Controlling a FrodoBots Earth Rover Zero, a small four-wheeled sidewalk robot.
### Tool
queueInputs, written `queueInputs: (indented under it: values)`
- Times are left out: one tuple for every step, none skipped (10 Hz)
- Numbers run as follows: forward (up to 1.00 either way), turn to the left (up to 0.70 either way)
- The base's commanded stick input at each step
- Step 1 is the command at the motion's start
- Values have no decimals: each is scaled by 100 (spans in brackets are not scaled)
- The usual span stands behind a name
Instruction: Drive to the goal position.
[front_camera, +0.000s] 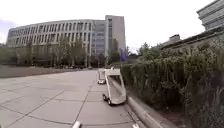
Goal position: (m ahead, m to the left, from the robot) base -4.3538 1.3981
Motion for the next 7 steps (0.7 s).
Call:
queueInputs:
  values:
    - [6, 0]
    - [6, 0]
    - [6, 0]
    - [6, 0]
    - [6, 0]
    - [6, 0]
    - [6, 0]
